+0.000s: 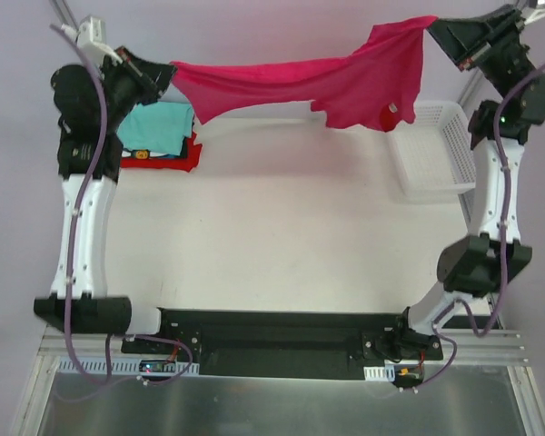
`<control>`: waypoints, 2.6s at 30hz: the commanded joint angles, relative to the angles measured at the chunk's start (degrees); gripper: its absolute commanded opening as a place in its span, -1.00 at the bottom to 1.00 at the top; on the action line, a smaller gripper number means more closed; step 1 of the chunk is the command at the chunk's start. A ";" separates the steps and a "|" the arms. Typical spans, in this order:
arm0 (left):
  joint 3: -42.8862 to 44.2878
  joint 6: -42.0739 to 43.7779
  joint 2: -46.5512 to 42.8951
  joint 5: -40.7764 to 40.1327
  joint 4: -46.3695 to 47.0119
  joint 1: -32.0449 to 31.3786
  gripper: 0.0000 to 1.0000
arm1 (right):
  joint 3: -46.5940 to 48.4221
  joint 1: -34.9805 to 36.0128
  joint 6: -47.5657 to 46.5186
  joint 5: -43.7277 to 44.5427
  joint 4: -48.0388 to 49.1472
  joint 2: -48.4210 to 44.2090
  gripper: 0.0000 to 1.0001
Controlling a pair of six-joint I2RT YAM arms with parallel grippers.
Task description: Fold and stack the t-shirts
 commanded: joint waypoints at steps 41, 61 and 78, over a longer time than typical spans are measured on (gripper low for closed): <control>-53.25 -8.22 -28.00 19.10 -13.22 -2.49 0.98 | -64.39 3.05 -41.56 2.06 -68.55 -55.23 0.92; -60.18 -6.96 -22.85 4.78 -14.81 -15.61 0.98 | -64.72 17.63 -60.03 19.81 -94.14 -50.02 0.92; -63.63 -8.48 -20.94 2.67 -15.25 -16.83 0.83 | -68.10 26.07 -56.51 43.92 -98.21 -52.86 0.92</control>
